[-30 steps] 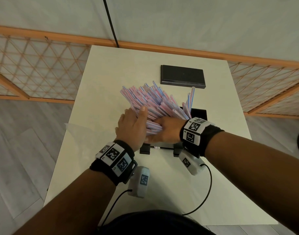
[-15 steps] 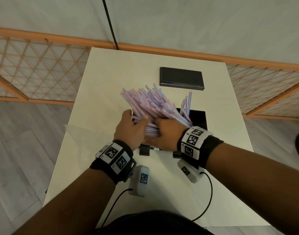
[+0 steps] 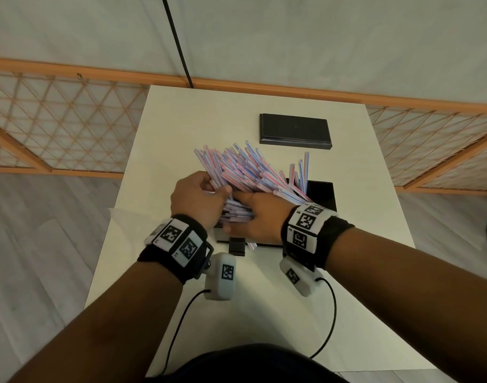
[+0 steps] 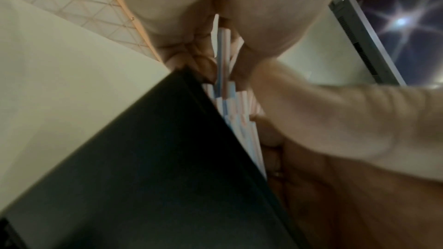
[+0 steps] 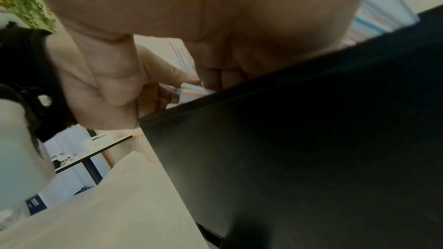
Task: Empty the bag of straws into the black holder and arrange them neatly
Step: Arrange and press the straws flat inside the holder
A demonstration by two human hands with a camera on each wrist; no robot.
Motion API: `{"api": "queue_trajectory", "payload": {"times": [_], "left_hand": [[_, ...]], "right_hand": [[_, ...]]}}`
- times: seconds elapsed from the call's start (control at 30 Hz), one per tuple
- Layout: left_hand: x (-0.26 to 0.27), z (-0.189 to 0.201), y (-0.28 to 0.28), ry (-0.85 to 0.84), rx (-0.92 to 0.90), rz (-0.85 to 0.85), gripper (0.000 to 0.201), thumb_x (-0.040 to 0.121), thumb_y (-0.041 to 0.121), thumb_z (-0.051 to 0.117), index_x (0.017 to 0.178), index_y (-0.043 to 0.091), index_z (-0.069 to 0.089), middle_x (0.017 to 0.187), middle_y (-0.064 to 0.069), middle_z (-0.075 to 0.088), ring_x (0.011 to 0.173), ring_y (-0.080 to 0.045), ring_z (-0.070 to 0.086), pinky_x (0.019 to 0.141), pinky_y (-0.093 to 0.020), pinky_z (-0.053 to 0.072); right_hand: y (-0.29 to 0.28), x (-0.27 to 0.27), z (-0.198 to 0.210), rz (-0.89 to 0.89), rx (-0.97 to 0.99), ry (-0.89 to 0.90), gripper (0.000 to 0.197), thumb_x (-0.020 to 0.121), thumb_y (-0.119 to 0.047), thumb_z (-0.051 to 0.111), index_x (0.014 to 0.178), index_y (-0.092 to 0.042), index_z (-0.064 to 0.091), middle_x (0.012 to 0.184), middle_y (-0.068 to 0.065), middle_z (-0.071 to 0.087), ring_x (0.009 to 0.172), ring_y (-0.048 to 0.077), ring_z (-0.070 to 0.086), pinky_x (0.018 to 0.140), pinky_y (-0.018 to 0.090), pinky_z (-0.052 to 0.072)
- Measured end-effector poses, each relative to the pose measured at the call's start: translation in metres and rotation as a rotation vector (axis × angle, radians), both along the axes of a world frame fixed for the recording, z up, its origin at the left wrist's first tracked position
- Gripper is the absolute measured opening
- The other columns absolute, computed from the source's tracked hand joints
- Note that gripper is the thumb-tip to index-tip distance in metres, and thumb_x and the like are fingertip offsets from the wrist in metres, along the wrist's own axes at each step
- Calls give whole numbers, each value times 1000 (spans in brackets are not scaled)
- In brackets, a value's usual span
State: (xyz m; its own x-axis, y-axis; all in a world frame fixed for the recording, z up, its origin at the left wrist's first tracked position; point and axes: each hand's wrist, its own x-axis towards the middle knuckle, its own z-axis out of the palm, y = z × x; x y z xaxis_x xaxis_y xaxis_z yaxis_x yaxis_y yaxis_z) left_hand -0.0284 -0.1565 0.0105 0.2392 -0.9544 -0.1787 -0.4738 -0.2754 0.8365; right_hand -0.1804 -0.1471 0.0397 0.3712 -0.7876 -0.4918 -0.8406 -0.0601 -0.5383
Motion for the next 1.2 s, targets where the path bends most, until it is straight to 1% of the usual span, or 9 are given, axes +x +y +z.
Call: {"api": "queue_trajectory", "payload": {"times": [0.13, 0.2, 0.4, 0.57, 0.7, 0.9, 0.97, 1.1, 1.2], "left_hand": [[1, 7, -8, -29, 22, -78, 26, 78, 39, 84, 76, 27, 61, 71, 11, 59, 67, -11, 59, 66, -27, 46], [2, 8, -13, -53, 9, -118, 21, 78, 37, 85, 76, 27, 66, 72, 10, 64, 71, -14, 64, 67, -26, 47], [7, 7, -13, -91, -19, -111, 14, 80, 31, 80, 78, 19, 73, 66, 11, 64, 69, -18, 66, 62, -25, 43], [9, 18, -10, -133, -72, -83, 37, 84, 26, 77, 59, 24, 50, 57, 13, 53, 55, -8, 50, 50, -20, 32], [11, 33, -8, -171, -122, -73, 40, 85, 26, 76, 57, 26, 47, 55, 14, 50, 52, 0, 45, 49, -16, 28], [14, 41, -7, -168, -260, -129, 10, 83, 23, 74, 76, 19, 69, 62, 17, 59, 61, -7, 60, 58, -18, 41], [14, 43, -8, -195, -316, -147, 10, 84, 25, 75, 78, 17, 70, 61, 18, 58, 60, -3, 59, 57, -14, 39], [15, 46, -8, -193, -363, -157, 16, 85, 28, 76, 78, 15, 71, 63, 15, 60, 64, -18, 64, 60, -22, 43], [20, 46, -7, -164, -373, -116, 20, 83, 29, 79, 70, 24, 65, 60, 16, 59, 61, -15, 63, 62, -26, 46]], "right_hand": [[-3, 1, -3, 59, 15, 69, 90, 75, -68, 63, 151, -30, 30, 144, -4, 49, 128, 18, 50, 106, 31, 40], [-5, 2, -5, 62, 15, 80, 94, 73, -70, 63, 151, -32, 28, 146, -5, 47, 129, 18, 48, 107, 32, 39], [-3, -1, 0, 48, -31, 10, 71, 75, -57, 71, 137, -38, 44, 118, -9, 64, 104, 14, 61, 95, 30, 48], [1, -5, 4, 68, -162, 30, 62, 80, -54, 69, 133, -29, 49, 120, -6, 64, 106, 16, 61, 94, 29, 48], [5, -11, 4, 55, -209, -11, 55, 83, -51, 68, 125, -20, 55, 115, 0, 64, 103, 19, 61, 92, 35, 50], [8, -13, 8, 22, -253, -58, 50, 83, -49, 67, 122, -20, 57, 106, 1, 68, 95, 20, 64, 86, 38, 53], [7, -12, 7, 17, -280, -74, 43, 86, -43, 65, 120, -18, 58, 104, 3, 68, 93, 22, 64, 84, 39, 53], [9, -12, 1, 59, -307, -41, 35, 91, -41, 56, 114, -14, 59, 101, 7, 67, 91, 25, 62, 80, 43, 53], [16, -19, -4, 84, -327, -31, 37, 91, -44, 53, 114, -15, 55, 100, 5, 65, 91, 24, 61, 79, 40, 52]]}}
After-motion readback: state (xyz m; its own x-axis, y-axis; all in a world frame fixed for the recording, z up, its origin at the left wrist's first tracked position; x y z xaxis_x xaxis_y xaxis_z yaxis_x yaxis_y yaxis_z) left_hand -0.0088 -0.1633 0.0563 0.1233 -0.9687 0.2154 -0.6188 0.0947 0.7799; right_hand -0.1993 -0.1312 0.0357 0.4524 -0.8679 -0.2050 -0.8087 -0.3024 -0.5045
